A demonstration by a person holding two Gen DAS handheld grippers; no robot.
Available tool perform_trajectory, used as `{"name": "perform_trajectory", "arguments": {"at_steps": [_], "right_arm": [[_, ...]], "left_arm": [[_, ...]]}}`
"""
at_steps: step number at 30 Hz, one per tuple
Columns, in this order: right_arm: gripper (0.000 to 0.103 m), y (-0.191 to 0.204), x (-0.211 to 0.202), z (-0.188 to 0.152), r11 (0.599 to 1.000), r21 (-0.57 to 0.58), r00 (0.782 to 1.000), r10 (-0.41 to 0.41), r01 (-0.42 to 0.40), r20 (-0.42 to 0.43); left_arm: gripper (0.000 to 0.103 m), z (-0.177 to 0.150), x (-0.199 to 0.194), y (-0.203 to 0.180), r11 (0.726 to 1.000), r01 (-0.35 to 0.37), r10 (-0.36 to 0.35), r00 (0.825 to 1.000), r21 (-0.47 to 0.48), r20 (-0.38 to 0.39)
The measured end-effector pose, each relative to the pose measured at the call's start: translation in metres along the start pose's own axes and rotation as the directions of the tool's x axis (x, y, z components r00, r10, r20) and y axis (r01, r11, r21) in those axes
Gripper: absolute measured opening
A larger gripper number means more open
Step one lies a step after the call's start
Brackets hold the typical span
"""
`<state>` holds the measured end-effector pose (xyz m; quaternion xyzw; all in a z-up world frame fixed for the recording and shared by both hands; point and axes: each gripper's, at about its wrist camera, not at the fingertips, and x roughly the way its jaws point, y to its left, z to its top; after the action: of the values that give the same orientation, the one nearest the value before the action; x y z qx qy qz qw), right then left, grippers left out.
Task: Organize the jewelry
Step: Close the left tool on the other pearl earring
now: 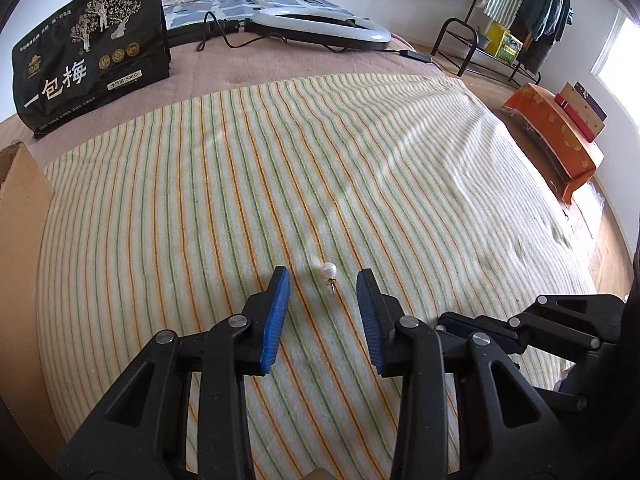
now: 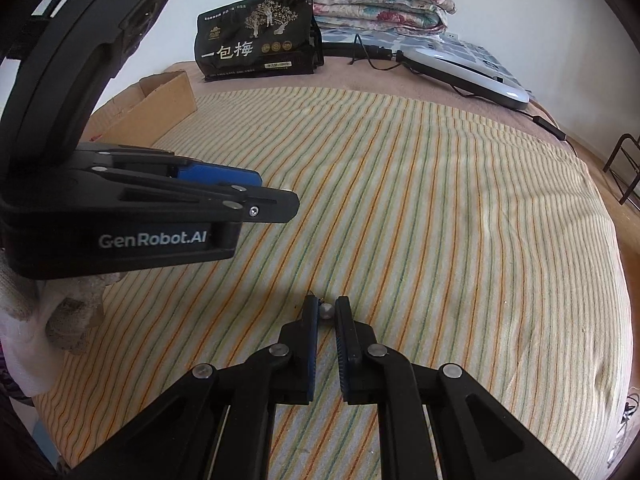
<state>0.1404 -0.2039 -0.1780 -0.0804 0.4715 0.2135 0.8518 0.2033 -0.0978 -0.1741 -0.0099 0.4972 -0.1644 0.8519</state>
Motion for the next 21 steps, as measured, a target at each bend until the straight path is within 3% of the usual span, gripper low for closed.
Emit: {"name": "perform_trajectory", "arguments": {"at_steps": [3,12,21], "right_arm": [[0.006,0.0000,0.0001,0.0003,1.000,0.001,1.000,0.000,0.000,-0.001],[0.006,-0.0008,0.0012,0.0011,1.000,0.003,1.000,-0.002,0.002,-0.004],[0.006,-0.0002,0.0002,0.0017,1.000,0.007,1.000,-0.009,0.009,-0.001]], "left_arm": [[0.033,0.0012,0.0024,-0.0019,1.000,0.000,0.000,1.000,0.009,-0.002],[0.008,0.0027,0.0066,-0.0043,0.999,-0.018,0.018,1.000,0.026,-0.002],[0.007,-0.0006,0.0003,-0.0063,0.998,-0.032,0.031,0.999,0.048,0.014]]}}
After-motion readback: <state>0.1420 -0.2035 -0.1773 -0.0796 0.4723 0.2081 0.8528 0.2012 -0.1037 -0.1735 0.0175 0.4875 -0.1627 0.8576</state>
